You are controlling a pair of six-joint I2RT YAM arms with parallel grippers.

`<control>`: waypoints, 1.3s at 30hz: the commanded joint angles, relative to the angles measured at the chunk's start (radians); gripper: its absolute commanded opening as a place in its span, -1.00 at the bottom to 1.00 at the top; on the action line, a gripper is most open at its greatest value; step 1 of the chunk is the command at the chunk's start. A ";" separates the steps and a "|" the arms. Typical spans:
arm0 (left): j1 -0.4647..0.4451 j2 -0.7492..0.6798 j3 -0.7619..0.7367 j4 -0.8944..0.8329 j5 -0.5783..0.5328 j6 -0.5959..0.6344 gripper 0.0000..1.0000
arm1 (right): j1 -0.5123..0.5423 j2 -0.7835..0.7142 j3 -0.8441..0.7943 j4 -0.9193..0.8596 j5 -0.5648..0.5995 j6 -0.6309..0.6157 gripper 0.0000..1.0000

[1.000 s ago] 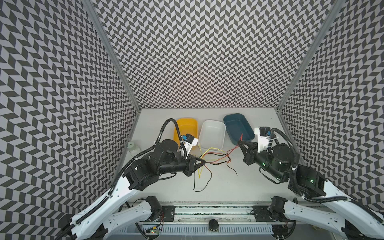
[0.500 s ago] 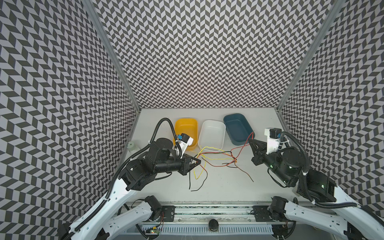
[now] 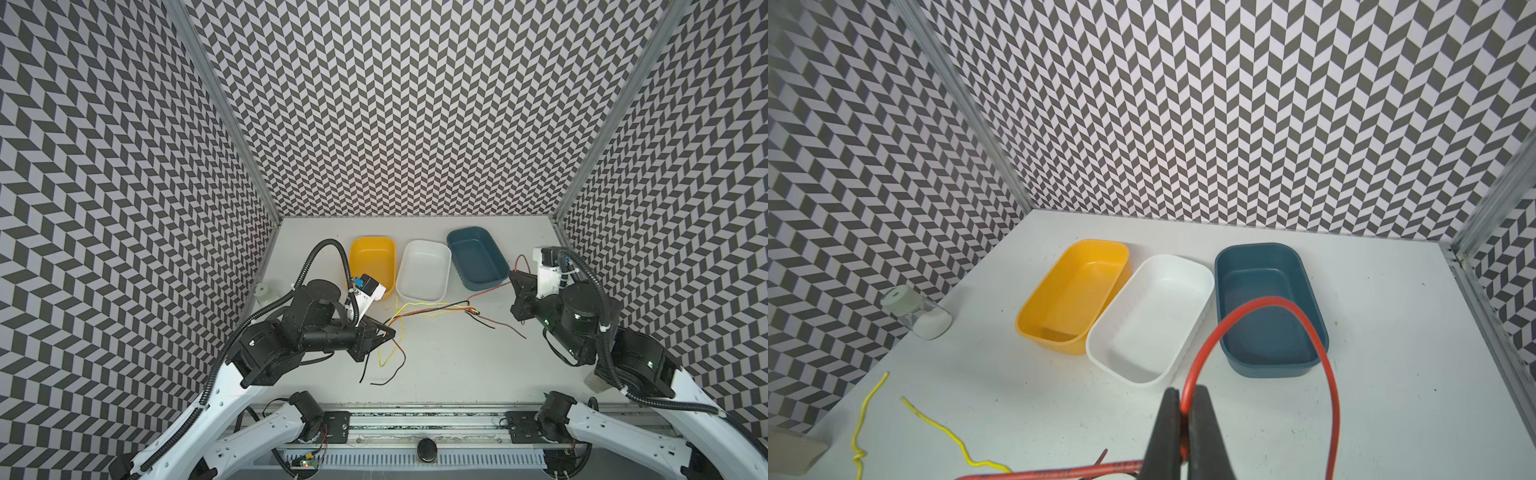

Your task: Untangle the cables

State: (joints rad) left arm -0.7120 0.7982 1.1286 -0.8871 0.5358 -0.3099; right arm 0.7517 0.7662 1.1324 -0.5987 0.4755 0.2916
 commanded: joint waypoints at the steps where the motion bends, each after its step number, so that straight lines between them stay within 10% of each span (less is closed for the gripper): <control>1: 0.010 -0.013 0.004 -0.078 0.029 0.031 -1.00 | -0.082 0.018 0.051 -0.055 -0.070 0.014 -1.00; 6: 0.011 0.007 -0.030 0.018 0.097 -0.026 -1.00 | -0.095 0.042 0.075 -0.057 -0.271 0.022 -1.00; 14: 0.010 0.034 -0.038 0.179 0.127 -0.124 -1.00 | -0.095 0.089 0.084 -0.097 -0.484 0.026 0.07; 22: 0.011 0.120 -0.021 0.325 0.155 -0.224 -1.00 | -0.086 0.065 -0.064 0.092 -0.845 -0.015 0.33; 30: 0.011 0.188 0.062 0.177 0.186 -0.133 -1.00 | -0.017 0.021 -0.140 0.164 -0.714 -0.118 0.37; 39: 0.011 0.213 0.080 0.112 0.208 -0.063 -1.00 | 0.072 0.046 -0.130 0.228 -0.559 -0.138 -0.03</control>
State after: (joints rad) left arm -0.7074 1.0111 1.1702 -0.7338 0.7189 -0.4255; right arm 0.8162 0.8242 0.9909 -0.4610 -0.1577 0.1787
